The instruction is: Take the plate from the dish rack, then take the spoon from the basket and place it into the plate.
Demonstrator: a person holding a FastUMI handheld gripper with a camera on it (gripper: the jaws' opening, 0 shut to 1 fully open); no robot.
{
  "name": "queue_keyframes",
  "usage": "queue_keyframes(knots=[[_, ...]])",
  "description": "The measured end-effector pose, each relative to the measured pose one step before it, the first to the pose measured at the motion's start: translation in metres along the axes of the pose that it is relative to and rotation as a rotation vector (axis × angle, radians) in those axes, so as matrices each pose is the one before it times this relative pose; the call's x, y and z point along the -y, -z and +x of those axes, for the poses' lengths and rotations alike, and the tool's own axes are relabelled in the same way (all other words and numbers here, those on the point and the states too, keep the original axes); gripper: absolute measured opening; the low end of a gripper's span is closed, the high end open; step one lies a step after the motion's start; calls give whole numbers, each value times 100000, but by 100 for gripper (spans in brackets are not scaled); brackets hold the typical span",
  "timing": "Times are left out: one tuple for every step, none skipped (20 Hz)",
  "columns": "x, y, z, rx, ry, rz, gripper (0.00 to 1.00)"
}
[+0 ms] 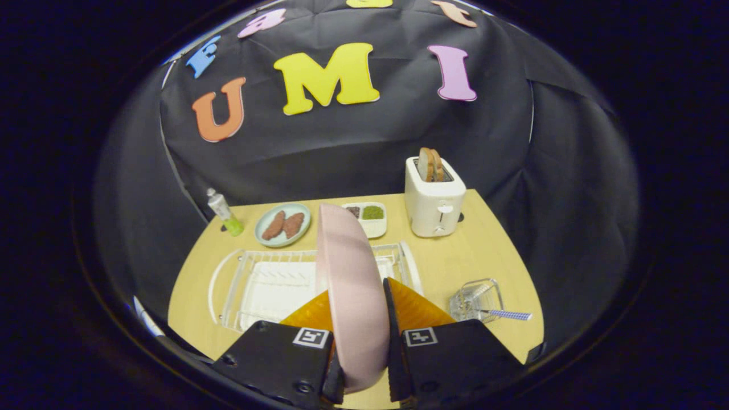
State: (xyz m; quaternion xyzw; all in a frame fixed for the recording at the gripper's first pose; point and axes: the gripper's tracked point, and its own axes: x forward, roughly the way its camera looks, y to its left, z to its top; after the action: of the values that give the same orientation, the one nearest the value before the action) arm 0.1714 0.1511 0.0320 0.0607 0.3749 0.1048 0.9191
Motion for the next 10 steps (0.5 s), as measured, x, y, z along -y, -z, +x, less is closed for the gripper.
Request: queue_keyframes(knots=[[-115, 1304, -840, 987, -3229, 2116, 34], [140, 1509, -605, 212, -2312, 221, 35], [317, 1478, -475, -57, -1119, 782, 34], [315, 1602, -368, -792, -1317, 1331, 35], [88, 1451, -240, -691, -2278, 2230, 34], [267, 1511, 7, -1354, -1891, 1712, 34], [466, 1515, 148, -1194, -1421, 1516, 35], [460, 1563, 334, -1781, -1159, 1498, 34], [293, 1594, 521, -2487, -1381, 2242, 34], [49, 1507, 457, -2526, -2023, 2415, 34]])
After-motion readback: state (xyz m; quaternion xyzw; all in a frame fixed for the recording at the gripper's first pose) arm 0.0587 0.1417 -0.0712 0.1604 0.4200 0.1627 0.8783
